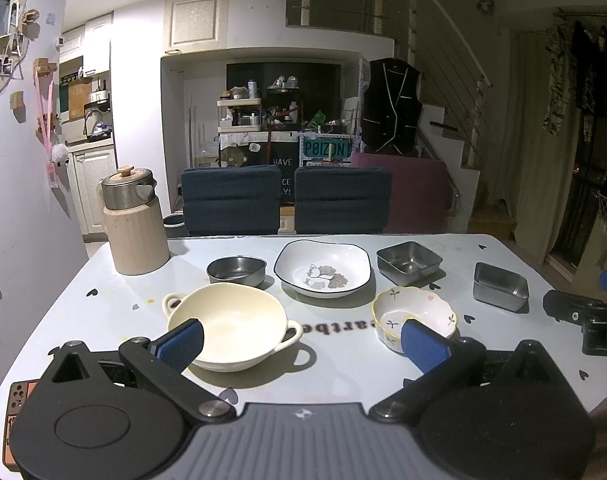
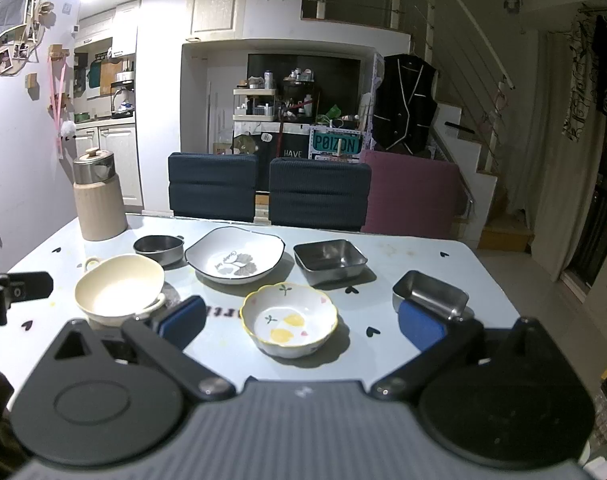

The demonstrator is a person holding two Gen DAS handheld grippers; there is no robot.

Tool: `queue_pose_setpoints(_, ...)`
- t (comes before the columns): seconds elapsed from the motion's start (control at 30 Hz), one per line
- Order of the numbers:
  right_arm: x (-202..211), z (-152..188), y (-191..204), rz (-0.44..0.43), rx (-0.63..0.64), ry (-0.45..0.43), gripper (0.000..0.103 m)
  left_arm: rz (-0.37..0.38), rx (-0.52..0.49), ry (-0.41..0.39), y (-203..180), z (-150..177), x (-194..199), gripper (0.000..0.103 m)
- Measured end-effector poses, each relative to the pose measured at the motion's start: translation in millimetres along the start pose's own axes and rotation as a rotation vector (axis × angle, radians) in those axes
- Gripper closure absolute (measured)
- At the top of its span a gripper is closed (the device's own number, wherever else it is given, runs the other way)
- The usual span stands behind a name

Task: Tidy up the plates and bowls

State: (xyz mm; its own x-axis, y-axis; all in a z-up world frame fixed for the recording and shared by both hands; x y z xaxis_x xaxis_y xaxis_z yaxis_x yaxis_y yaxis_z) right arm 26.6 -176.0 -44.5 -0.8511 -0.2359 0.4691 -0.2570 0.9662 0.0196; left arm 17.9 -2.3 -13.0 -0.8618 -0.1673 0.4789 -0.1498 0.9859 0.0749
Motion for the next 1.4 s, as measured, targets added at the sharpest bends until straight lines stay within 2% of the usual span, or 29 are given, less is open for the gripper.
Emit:
queue_pose_setpoints(1.2, -0.3, -0.2, 0.2, 0.000, 0.000, 0.004, 0.000, -0.004, 0.004, 0.004, -2.4, 0.7, 0.2, 0.000)
queue_pose_setpoints(1.4, -8.6, -0.2, 6.3, 0.001, 0.021, 0.038, 0.000, -0.032, 0.006, 0.022, -3.7, -3.6, -8.0, 0.000)
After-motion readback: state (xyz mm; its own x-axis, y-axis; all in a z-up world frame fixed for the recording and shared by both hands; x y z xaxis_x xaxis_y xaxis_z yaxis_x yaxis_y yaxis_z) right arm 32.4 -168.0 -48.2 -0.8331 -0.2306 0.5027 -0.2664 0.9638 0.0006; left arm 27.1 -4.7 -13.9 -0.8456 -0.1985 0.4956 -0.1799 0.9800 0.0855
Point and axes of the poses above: each gripper's, at about its wrist camera, not at the fingertips, and x roughly against the way its jaws point, y to its left, z to its underside, the point moved 2 cm from there along -x, roughly the way its jaws point, and after that the axes turned 10 degrees about -z, right-handed, at the moved point
